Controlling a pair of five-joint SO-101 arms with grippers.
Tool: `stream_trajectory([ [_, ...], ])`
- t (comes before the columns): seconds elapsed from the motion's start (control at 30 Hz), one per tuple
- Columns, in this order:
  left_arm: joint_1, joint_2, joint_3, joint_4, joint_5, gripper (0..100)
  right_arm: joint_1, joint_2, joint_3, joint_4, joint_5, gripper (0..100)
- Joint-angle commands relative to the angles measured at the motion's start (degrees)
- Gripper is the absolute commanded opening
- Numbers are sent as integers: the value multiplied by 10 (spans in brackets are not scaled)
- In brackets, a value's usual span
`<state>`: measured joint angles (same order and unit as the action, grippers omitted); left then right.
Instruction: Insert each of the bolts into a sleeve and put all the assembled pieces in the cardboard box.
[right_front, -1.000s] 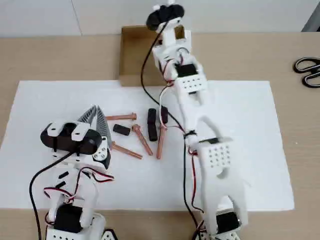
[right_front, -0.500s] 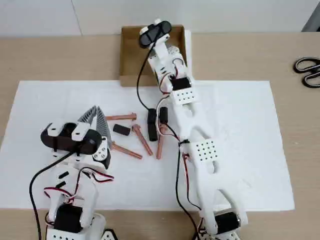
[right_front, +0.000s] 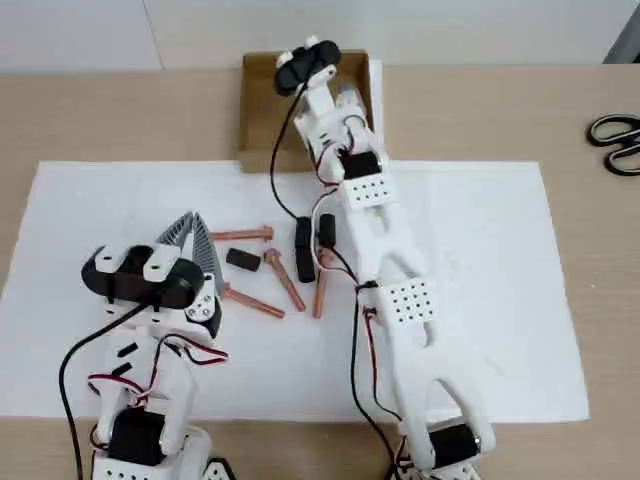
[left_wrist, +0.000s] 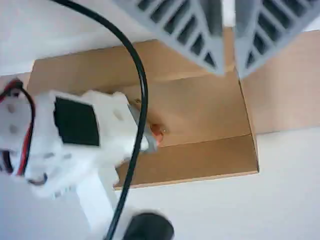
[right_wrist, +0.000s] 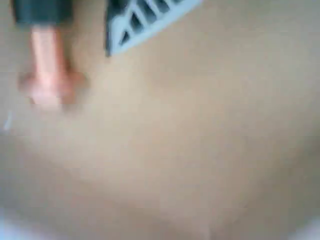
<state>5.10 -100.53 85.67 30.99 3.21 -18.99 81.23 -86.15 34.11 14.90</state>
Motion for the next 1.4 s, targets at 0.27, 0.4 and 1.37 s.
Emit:
stream_trajectory([
  [0.27, -4, -4, -7, -11, -1, 6, -14, -148, -101, 345, 2, 231],
  [0.4, -4, -4, -29, -11, 2, 6, -13, -204, -101, 473, 2, 231],
  [1.37, -135, -3, -93, 153, 4, 6, -37, -653, 469, 628, -57, 231],
])
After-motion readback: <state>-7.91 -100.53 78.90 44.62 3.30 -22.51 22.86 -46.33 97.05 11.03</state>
